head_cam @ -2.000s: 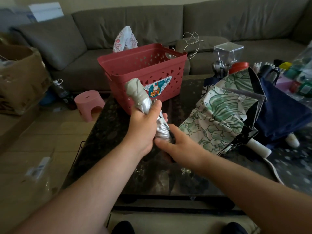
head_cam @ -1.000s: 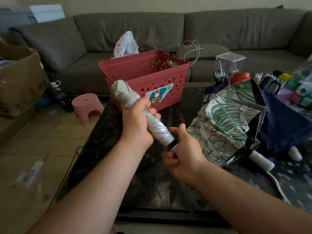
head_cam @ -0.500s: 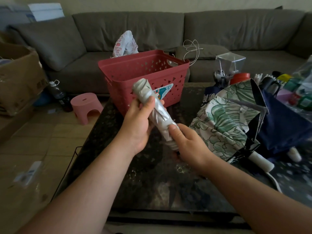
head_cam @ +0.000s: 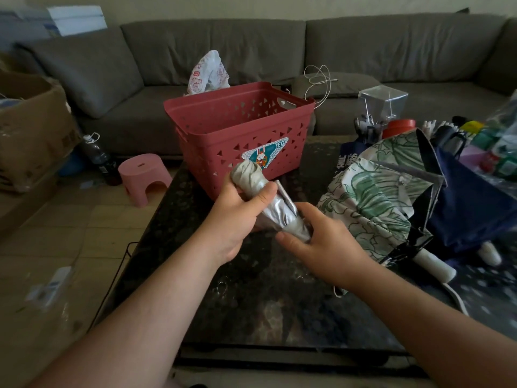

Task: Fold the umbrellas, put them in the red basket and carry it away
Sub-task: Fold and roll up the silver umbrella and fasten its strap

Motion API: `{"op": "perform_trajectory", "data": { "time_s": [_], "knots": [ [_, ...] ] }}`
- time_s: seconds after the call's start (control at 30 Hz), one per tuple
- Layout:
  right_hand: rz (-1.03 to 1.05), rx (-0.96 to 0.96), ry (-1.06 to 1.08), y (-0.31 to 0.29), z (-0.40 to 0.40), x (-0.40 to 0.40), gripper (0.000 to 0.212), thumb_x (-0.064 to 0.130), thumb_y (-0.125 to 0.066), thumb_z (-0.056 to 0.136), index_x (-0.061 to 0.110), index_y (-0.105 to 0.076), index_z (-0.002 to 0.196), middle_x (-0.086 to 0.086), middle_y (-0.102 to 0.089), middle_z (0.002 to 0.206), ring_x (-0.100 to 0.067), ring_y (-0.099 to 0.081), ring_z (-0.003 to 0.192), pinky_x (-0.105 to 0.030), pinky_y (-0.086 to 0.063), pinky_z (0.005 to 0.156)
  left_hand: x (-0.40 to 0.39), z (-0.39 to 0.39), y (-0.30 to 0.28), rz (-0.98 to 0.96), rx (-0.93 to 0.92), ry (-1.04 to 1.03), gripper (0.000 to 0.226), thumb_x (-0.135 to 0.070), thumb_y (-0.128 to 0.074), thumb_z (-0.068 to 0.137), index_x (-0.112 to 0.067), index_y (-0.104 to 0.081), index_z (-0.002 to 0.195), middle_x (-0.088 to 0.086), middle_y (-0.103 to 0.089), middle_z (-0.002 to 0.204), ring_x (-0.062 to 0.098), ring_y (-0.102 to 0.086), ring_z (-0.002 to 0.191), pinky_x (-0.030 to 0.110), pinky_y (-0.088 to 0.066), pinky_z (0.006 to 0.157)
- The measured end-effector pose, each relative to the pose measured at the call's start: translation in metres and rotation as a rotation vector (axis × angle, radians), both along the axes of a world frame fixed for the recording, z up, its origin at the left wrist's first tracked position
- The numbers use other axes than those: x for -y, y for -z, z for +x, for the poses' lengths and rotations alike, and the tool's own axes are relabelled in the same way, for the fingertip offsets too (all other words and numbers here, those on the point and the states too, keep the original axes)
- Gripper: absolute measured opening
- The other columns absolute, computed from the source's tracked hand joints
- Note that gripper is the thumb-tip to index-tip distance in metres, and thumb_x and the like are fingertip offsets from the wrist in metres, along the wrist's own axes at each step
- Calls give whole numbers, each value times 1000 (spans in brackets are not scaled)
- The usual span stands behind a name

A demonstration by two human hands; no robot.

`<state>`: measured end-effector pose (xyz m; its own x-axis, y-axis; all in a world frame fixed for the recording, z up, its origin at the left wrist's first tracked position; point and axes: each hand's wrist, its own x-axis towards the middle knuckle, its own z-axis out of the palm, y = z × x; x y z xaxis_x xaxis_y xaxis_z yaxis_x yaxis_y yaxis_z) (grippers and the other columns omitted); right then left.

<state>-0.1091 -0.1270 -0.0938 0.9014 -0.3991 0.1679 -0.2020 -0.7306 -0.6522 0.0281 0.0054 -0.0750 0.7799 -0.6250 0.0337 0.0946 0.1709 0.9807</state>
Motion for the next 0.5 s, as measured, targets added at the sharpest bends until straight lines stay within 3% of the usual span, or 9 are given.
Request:
{"op": "perform_trajectory", "data": {
  "time_s": [0.1,0.17,0.23,0.3,0.5],
  "knots": [
    [16,17,42,1,-1,3,44,59,-69,88,39,-55,125,14,-68,83,1,-63,73,-24,-45,61,-6,7,5,103,215,-87,59,-41,-78,93,-40,-43,140,-10,-63,136,3,-65,120,34,-56,103],
    [35,26,79,1,-2,4,42,57,-71,88,37,-58,123,14,-68,83,1,-62,73,-22,-42,60,-11,8,5,195,448,-258,41,-38,-75,95,-36,-48,126,-8,-64,121,3,-66,104,16,-54,86],
    [70,29,97,1,-3,2,40,56,-72,88,36,-59,120,14,-68,85,1,-63,75,-22,-43,61,-17,9,4,273,757,-357,16,-36,-71,97,-29,-61,108,-7,-65,101,8,-64,91,16,-49,75],
    [81,25,101,1,-3,0,39,56,-72,88,35,-60,119,13,-70,86,-1,-64,76,-25,-47,64,-19,5,5,305,922,-312,12,-37,-68,100,-25,-71,99,-11,-68,93,8,-64,88,20,-50,75],
    [36,17,157,-2,-3,-3,46,56,-71,88,36,-56,127,15,-68,91,-5,-65,81,-32,-53,71,-16,-8,9,341,761,-271,14,-41,-72,97,-27,-72,93,-14,-72,82,2,-68,82,10,-48,69]
  ]
}}
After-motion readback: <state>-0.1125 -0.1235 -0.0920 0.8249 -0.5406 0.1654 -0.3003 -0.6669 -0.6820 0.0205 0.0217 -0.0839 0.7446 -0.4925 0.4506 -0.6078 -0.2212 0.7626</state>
